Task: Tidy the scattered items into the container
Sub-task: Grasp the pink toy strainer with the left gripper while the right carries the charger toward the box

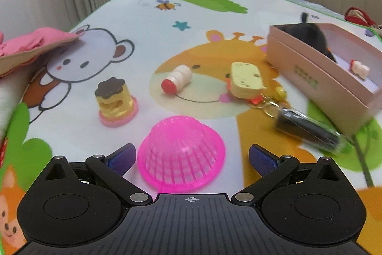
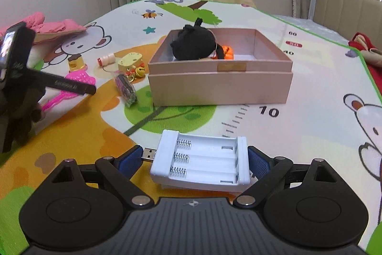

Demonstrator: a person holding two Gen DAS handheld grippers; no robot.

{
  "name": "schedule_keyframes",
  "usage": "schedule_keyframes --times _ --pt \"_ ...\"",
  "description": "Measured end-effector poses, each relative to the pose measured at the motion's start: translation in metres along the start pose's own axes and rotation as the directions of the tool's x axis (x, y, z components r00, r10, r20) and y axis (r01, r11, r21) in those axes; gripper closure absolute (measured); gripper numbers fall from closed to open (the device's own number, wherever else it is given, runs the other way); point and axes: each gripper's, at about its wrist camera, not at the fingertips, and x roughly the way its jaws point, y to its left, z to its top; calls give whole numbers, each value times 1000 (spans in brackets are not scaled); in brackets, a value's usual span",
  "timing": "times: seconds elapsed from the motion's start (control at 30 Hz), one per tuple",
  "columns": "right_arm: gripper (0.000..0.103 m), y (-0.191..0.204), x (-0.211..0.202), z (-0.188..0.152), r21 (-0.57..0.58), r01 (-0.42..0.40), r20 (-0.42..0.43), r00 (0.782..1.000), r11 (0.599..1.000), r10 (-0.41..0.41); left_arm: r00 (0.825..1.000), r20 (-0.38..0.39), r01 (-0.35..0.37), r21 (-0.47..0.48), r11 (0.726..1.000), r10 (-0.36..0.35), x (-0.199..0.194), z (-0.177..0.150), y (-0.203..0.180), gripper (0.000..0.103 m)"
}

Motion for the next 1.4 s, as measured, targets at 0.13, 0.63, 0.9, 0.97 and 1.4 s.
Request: schedule_keyframes --times 0.13,0.63,0.9,0.97,1.4 --pt "11 -1 3 -4 2 -6 -14 1000 1000 6 1000 -3 22 -27 999 -22 -1 0 0 24" --pt "11 -12 -17 -9 -54 -20 -1 1000 998 20 984 12 180 -6 984 -180 -106 -44 -86 24" --pt "11 -45 -35 -12 -85 12 8 1000 996 -11 959 -16 283 37 958 -282 -121 -54 -147 24" --pt "11 -54 -35 -13 -88 21 2 1000 996 -21 958 -18 287 55 956 -286 -117 -51 -155 24" --pt "11 -105 -26 88 15 -2 198 980 1000 -1 936 207 259 150 954 -286 -94 57 -176 26"
